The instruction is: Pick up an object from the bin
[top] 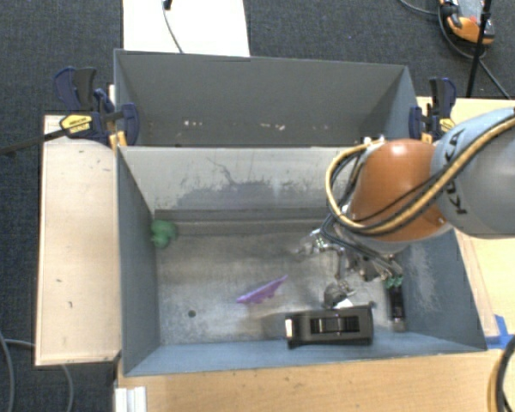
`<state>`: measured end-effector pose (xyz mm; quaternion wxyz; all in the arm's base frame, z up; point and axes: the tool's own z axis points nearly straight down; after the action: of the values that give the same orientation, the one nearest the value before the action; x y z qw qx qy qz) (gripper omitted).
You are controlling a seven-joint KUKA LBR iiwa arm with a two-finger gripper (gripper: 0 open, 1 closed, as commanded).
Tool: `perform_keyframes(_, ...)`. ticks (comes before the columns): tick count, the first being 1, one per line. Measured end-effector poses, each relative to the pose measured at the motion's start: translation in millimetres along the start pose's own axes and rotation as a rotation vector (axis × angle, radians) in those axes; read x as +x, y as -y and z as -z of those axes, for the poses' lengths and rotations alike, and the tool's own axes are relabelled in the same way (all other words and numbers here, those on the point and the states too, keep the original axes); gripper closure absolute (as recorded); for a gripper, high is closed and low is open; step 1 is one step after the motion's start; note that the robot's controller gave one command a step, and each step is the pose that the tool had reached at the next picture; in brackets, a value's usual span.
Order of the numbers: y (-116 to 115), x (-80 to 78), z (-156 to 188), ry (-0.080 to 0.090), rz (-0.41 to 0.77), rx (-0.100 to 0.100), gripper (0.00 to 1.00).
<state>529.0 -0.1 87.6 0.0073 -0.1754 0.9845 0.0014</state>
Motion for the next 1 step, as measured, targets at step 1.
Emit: perform_keyframes(1, -22.6, -7.2, -3.2, 0.002, 0.115, 0.007, 0.00)
